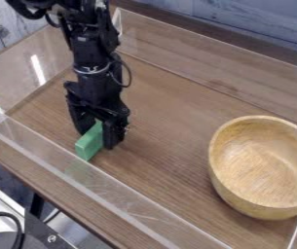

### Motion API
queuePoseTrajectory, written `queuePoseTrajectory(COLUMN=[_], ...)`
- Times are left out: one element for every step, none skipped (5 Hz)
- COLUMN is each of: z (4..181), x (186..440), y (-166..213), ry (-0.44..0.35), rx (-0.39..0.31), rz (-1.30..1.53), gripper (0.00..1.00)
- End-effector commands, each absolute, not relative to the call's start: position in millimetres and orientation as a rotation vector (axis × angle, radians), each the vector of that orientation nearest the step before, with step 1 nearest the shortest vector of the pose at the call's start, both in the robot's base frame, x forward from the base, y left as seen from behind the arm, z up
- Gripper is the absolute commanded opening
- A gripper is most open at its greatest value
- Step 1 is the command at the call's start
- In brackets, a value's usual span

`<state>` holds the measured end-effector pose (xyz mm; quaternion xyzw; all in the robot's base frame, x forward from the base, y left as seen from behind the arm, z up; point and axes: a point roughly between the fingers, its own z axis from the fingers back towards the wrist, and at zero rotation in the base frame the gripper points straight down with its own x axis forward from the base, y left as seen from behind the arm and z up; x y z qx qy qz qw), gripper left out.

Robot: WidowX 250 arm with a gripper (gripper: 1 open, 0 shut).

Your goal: Put the green block in the brown bowl

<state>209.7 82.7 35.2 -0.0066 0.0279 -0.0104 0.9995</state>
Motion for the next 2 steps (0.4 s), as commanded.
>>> queuePoseTrajectory(z=[40.5, 38.4], x=[216.4, 216.8], y=[85.1, 85.4], ry=[0.016, 0.010], rx=[-0.008, -0.015], rz=[-0.018, -0.013], gripper=[1.00, 1.00])
